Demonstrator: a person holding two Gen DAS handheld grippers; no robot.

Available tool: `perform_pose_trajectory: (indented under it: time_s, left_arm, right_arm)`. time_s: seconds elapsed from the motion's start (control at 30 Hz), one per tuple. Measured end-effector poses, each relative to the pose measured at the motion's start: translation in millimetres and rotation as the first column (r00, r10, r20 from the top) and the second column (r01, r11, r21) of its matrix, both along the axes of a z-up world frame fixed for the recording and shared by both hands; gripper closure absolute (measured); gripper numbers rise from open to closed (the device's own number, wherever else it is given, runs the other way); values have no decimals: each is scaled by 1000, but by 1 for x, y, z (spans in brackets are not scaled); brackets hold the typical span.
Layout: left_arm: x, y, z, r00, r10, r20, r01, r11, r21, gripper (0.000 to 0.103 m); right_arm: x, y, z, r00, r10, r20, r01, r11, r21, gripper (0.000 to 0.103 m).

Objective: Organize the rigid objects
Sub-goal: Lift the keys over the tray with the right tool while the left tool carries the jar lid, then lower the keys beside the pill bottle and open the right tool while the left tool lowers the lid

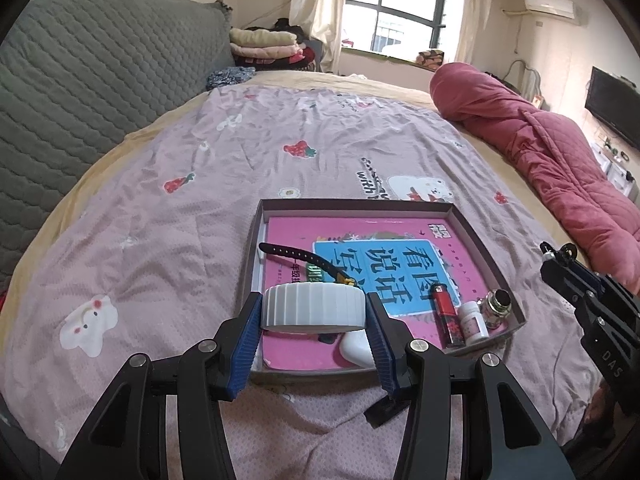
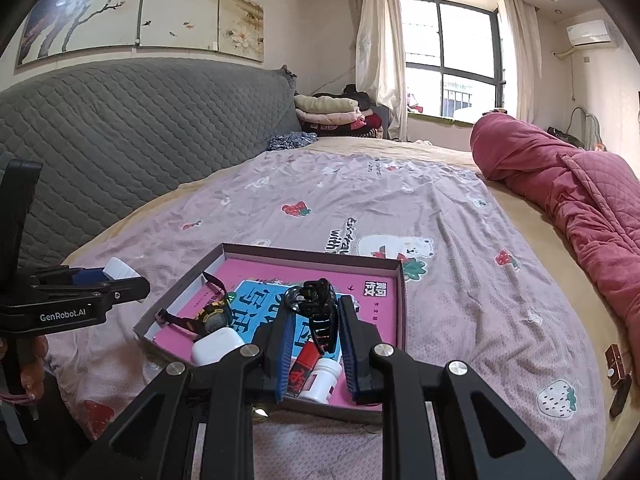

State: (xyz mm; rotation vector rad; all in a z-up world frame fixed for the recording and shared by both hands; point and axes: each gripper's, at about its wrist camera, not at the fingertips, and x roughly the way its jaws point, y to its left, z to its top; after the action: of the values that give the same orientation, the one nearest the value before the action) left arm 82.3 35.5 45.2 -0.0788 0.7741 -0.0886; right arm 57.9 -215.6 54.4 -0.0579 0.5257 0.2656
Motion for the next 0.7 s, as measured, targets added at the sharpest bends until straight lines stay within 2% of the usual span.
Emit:
perform_pose_trajectory:
  time_s: [0.7]
  left_arm:
    - [21, -6, -22, 999, 9, -48, -8, 1000, 19, 51]
  right_arm:
    - [16, -6, -14, 1000, -19, -25, 19, 1000, 4, 81]
